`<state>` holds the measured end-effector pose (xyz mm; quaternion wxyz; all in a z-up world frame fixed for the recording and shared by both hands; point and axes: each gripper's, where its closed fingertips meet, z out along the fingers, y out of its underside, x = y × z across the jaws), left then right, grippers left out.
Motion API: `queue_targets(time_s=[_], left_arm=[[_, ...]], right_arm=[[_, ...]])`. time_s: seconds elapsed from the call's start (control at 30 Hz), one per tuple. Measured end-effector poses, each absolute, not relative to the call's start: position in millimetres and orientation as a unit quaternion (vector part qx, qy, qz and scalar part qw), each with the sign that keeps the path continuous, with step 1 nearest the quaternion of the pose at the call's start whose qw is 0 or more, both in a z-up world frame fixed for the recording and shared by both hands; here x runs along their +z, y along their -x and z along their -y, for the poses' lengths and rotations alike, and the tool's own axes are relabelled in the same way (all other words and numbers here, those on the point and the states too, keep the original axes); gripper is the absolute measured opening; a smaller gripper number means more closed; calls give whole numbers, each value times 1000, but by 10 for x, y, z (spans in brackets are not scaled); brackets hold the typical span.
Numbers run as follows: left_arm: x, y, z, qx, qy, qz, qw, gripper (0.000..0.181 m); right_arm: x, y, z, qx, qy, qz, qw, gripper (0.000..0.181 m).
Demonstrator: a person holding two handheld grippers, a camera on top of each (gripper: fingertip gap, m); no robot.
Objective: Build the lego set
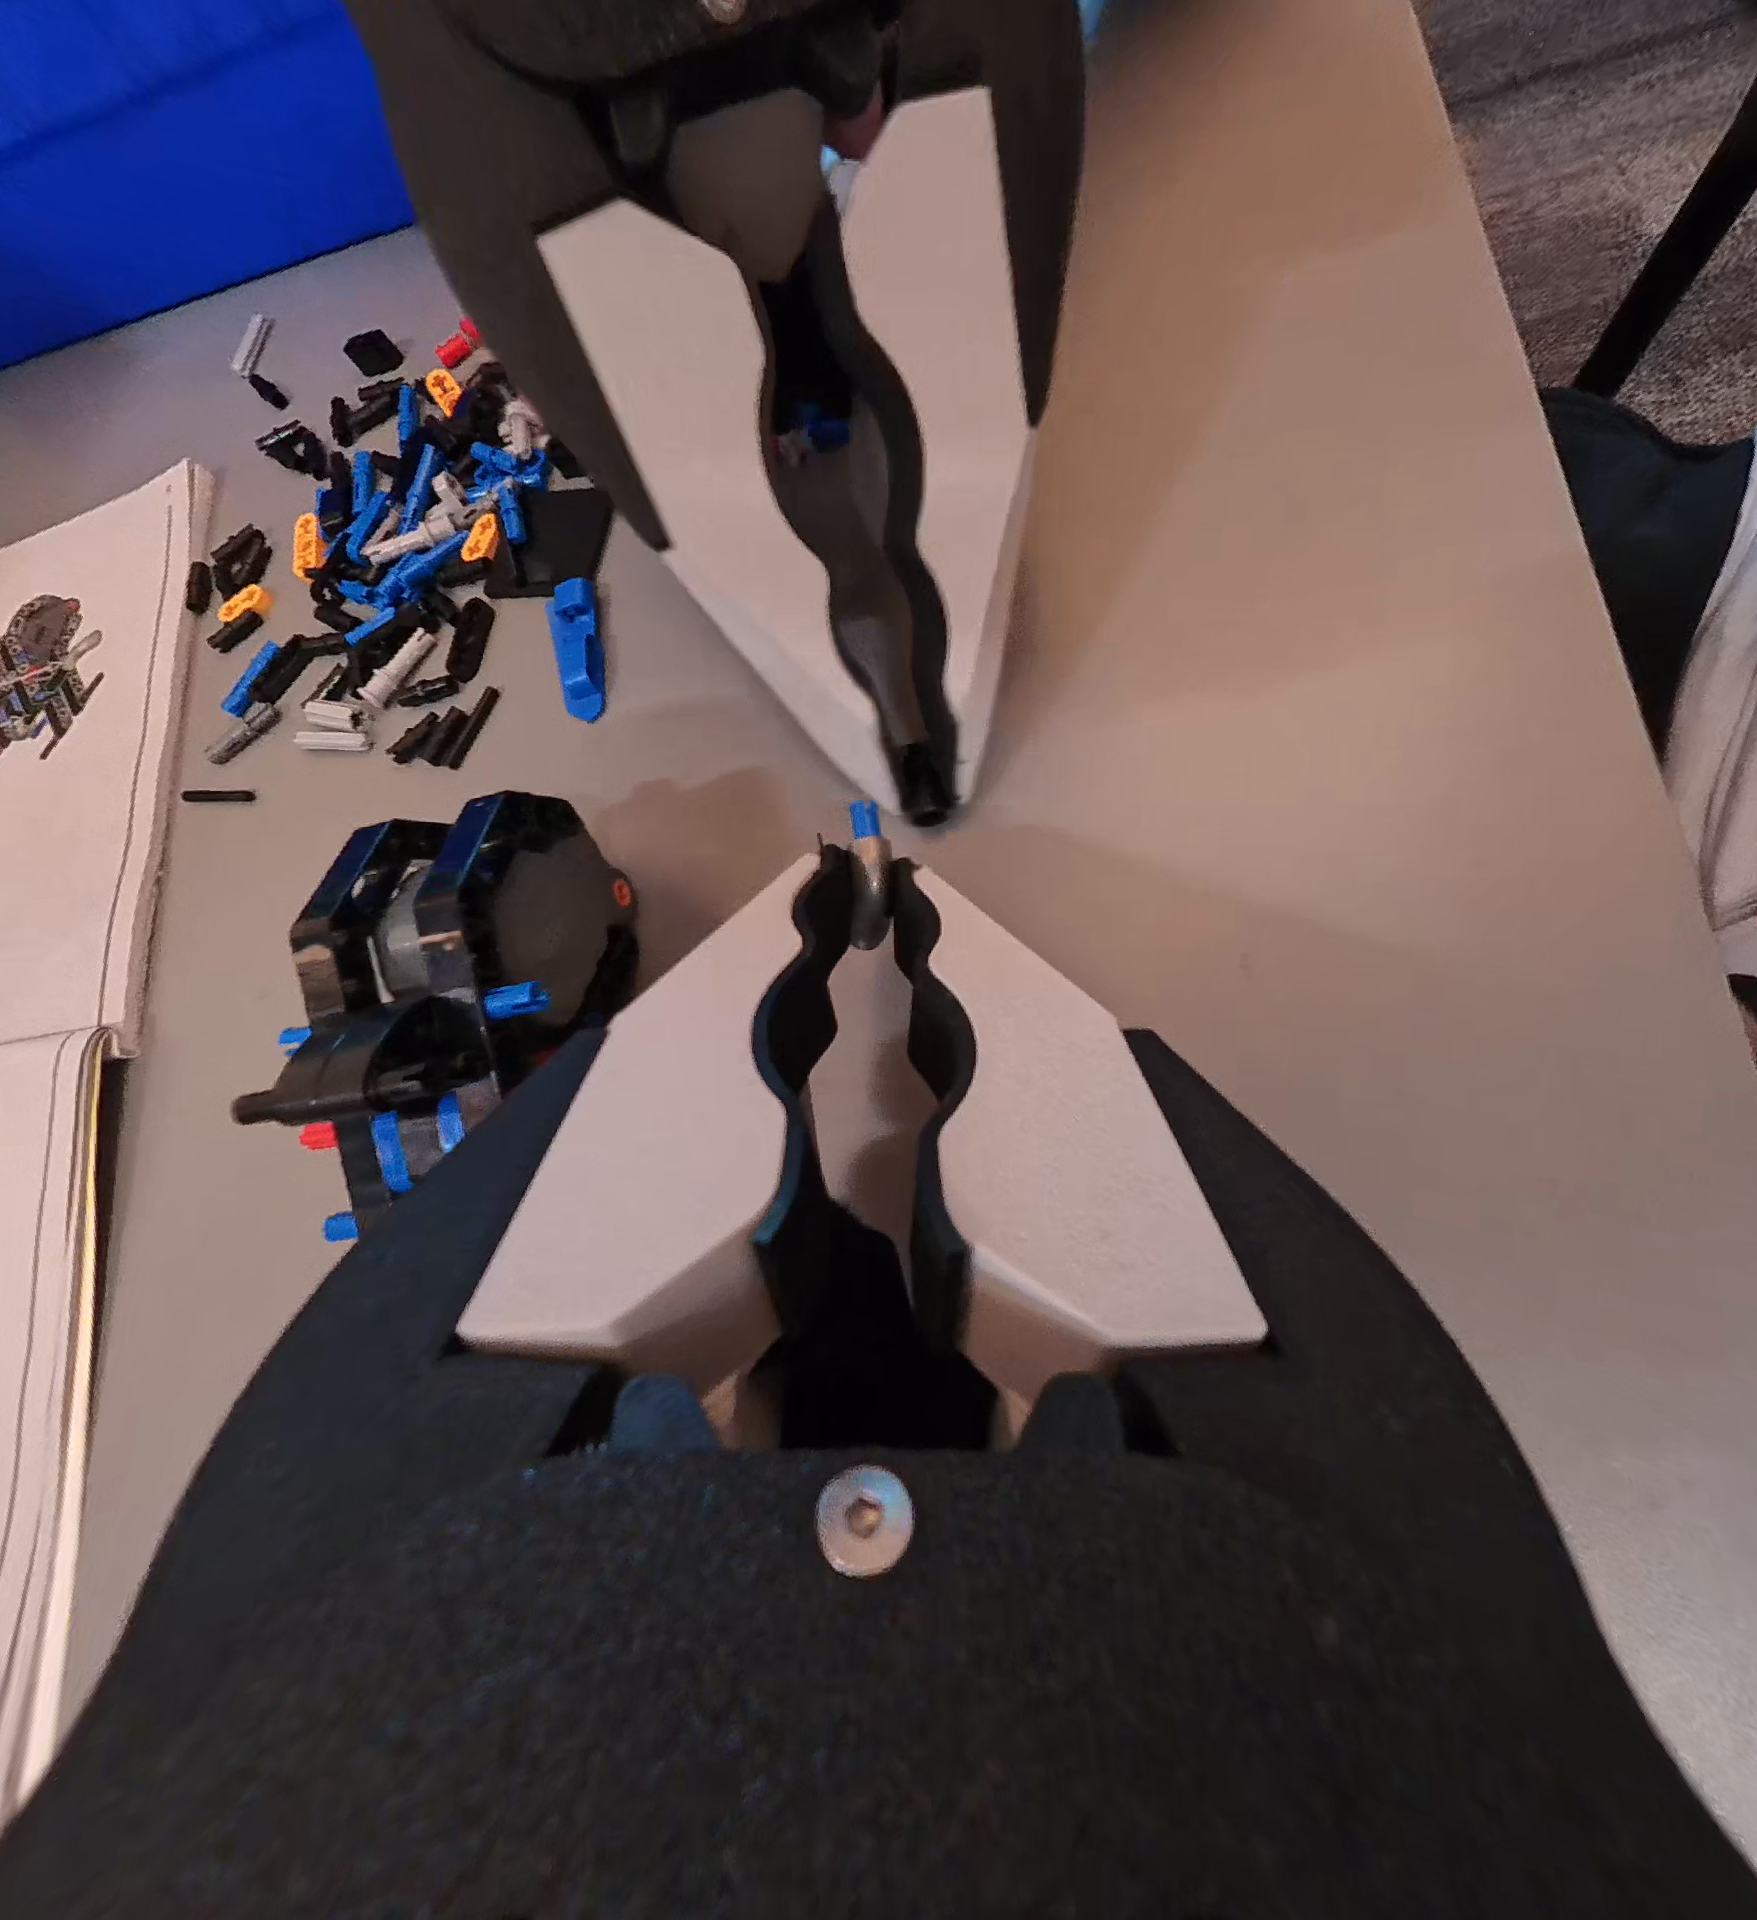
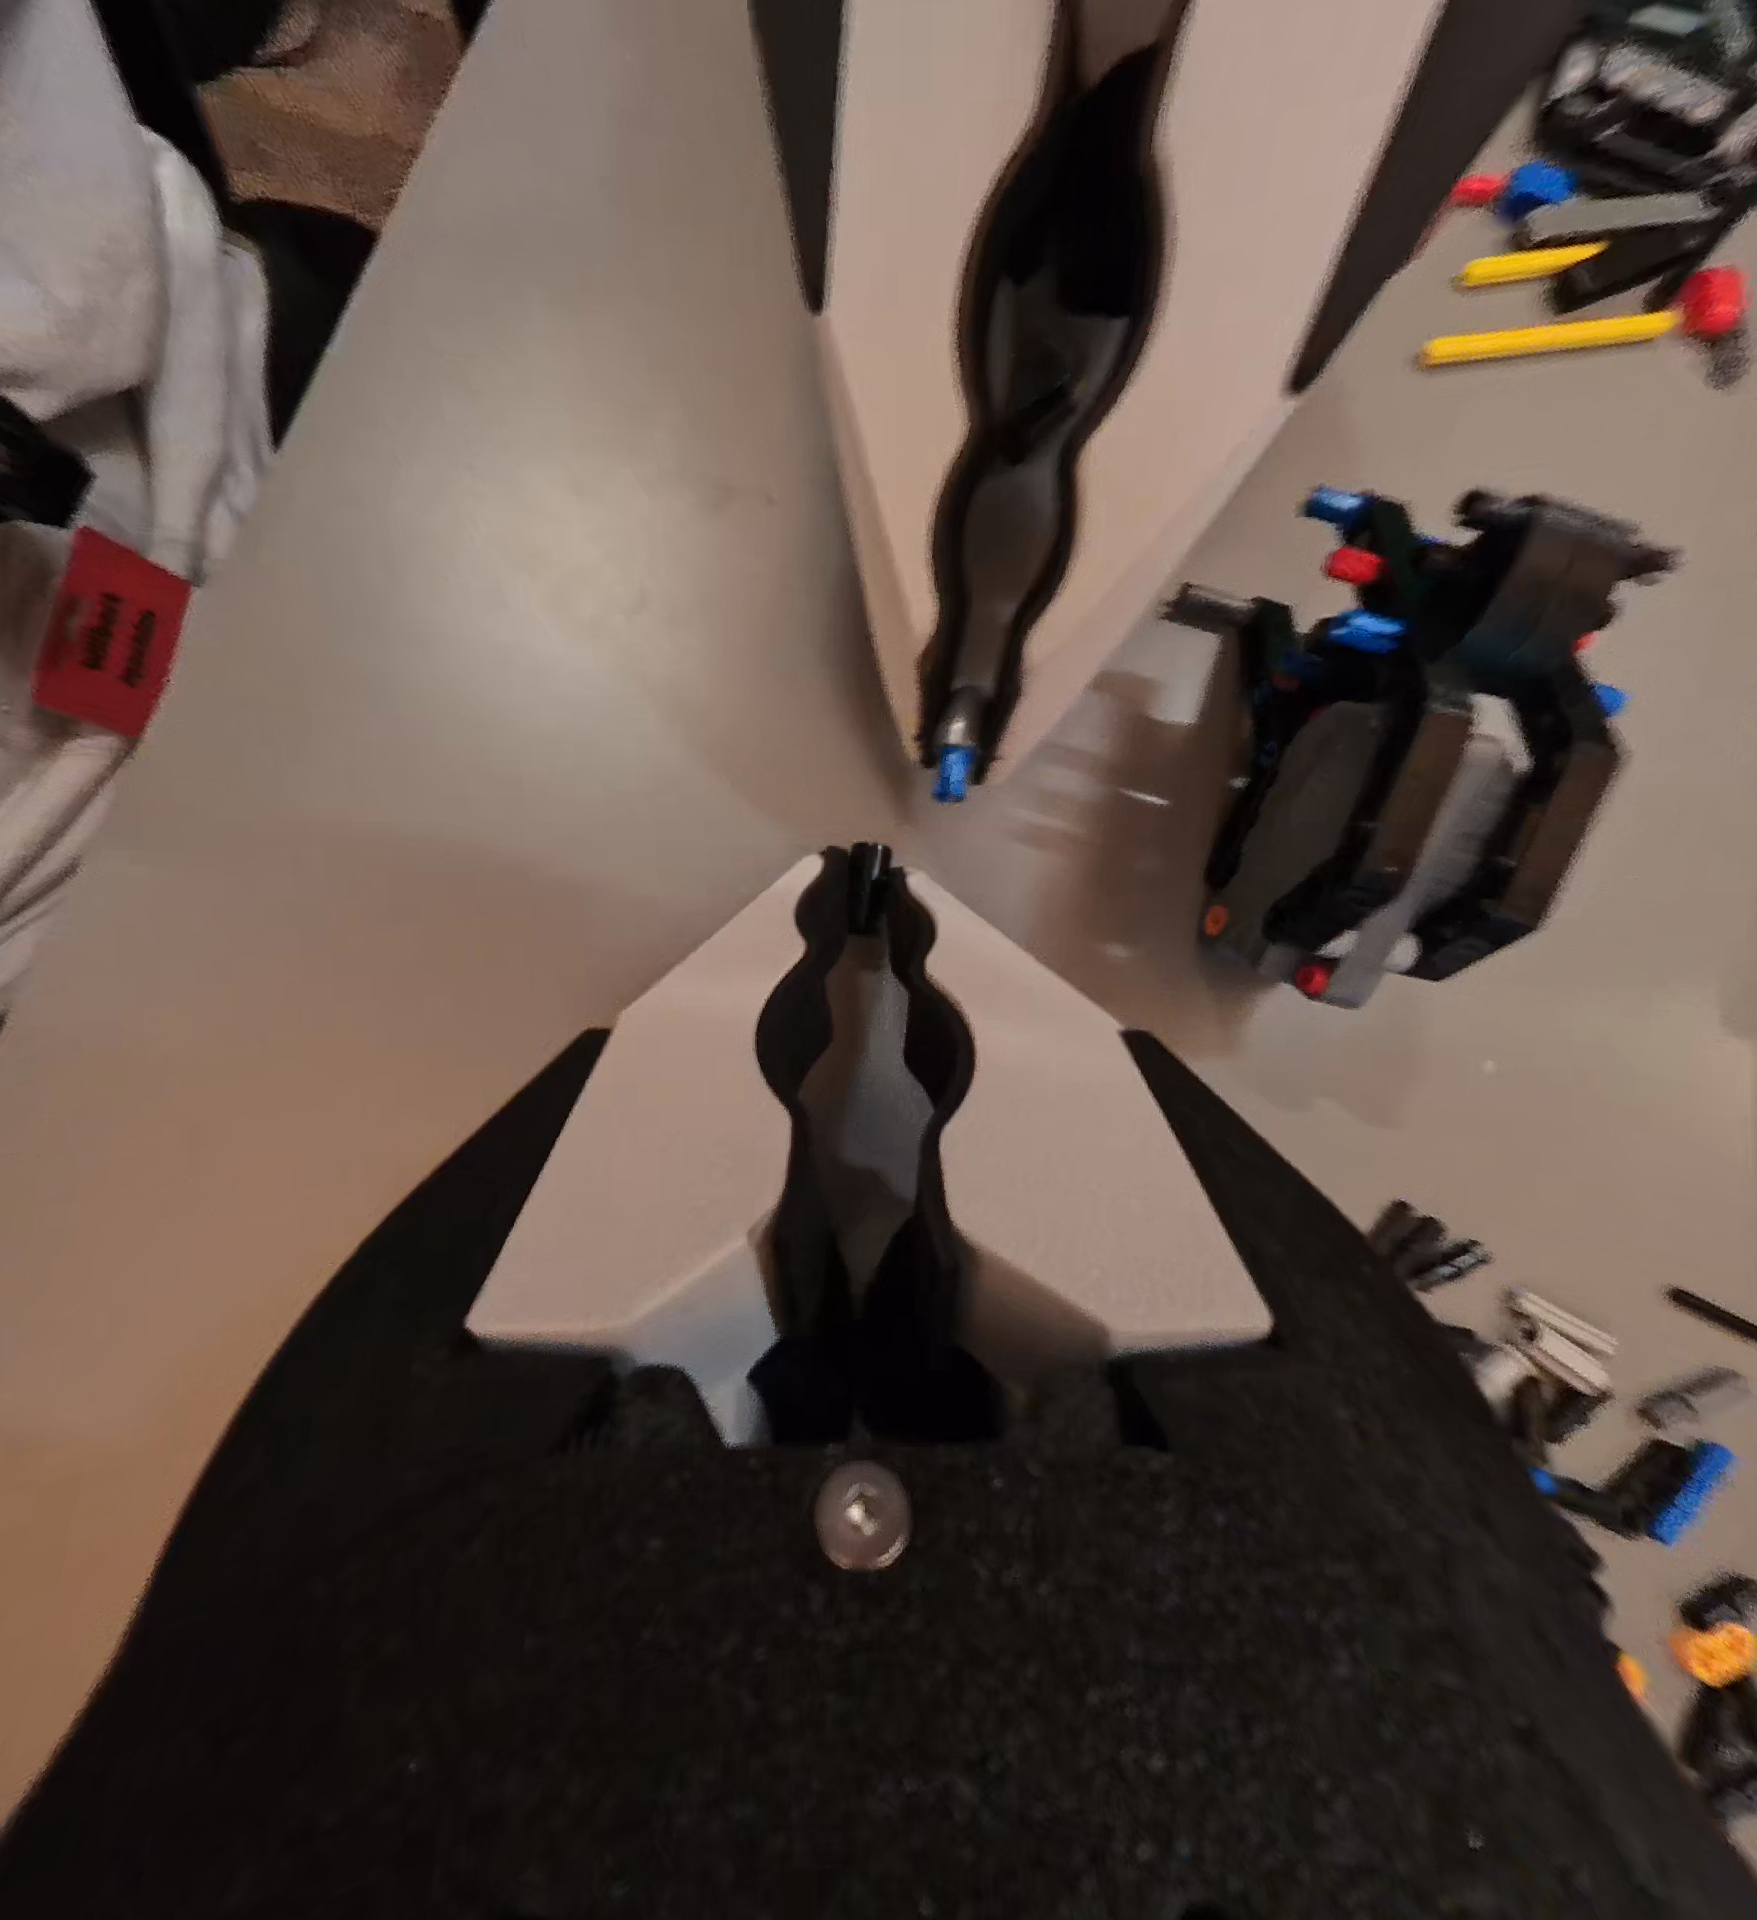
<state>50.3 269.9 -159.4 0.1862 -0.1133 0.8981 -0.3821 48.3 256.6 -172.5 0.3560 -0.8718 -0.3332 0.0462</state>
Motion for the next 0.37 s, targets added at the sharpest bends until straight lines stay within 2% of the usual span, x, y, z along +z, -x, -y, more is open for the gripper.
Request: queue_targets(time_s=[0.17, 0.37], left_arm=[[-1611, -479, -2674, -375, 102, -901, 193, 6], [-1649, -488, -2674, -368, 101, -903, 197, 7]], right_arm=[[-1495, -580, -2632, 15, 866, 309, 392, 6], [-1560, -557, -2609, 18, 873, 312, 374, 6]])
